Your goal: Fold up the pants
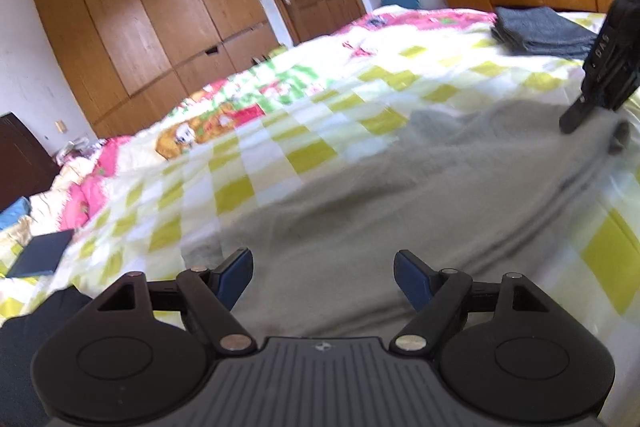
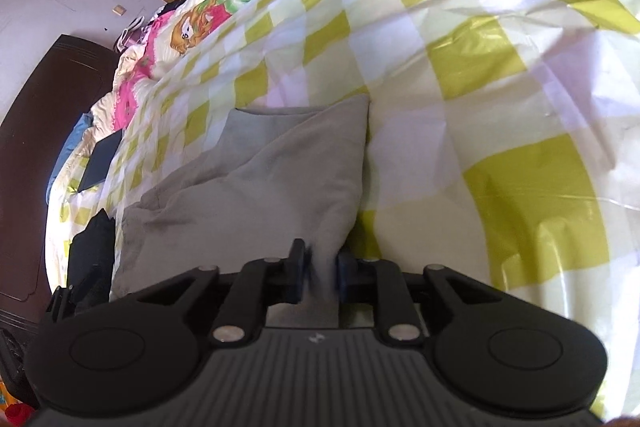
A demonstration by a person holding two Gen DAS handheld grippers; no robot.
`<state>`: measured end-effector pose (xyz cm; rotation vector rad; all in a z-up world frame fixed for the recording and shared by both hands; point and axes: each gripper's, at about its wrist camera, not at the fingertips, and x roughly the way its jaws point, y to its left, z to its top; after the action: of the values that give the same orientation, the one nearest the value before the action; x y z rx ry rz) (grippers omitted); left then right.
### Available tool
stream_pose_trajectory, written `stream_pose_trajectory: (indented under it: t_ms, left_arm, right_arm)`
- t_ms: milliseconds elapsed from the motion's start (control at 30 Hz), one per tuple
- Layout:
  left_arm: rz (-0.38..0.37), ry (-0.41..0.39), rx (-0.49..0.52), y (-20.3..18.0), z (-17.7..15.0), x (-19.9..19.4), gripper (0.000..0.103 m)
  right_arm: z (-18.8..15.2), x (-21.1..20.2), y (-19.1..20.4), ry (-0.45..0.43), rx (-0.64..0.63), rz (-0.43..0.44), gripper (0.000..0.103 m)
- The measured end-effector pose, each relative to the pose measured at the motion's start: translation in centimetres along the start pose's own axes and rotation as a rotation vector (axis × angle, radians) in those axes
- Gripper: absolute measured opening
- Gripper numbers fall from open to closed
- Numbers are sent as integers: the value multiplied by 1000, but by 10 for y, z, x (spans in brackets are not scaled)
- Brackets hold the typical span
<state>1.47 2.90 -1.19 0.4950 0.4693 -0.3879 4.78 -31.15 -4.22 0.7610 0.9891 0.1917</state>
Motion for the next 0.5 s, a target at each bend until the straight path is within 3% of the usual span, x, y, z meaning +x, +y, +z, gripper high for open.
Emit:
stream_pose_trajectory:
  t_ms: [133,167,200,233,300,500]
  left_arm:
    - [43,-4,-38,2,6,16,90]
    - [54,-2,-25,0,4,19,90]
    - [59,11,-10,-3,1,22,90]
    - [50,48,-1,-6,-5,27,90]
    - [14,110,-21,-10,-18,33,88]
    - [13,67,-113,-6,-30,15,88]
  right_arm:
    - [3,9,-3,-42,55,11,39]
    - [5,10,-2,-56,67,-3,33]
    - [7,12,-1,-54,79,-18,12]
    - [9,12,1,-52,89,-19,5]
    - [10,7,12,-70,62,-16,6]
    - [17,-15,95,-112,-82,24,5]
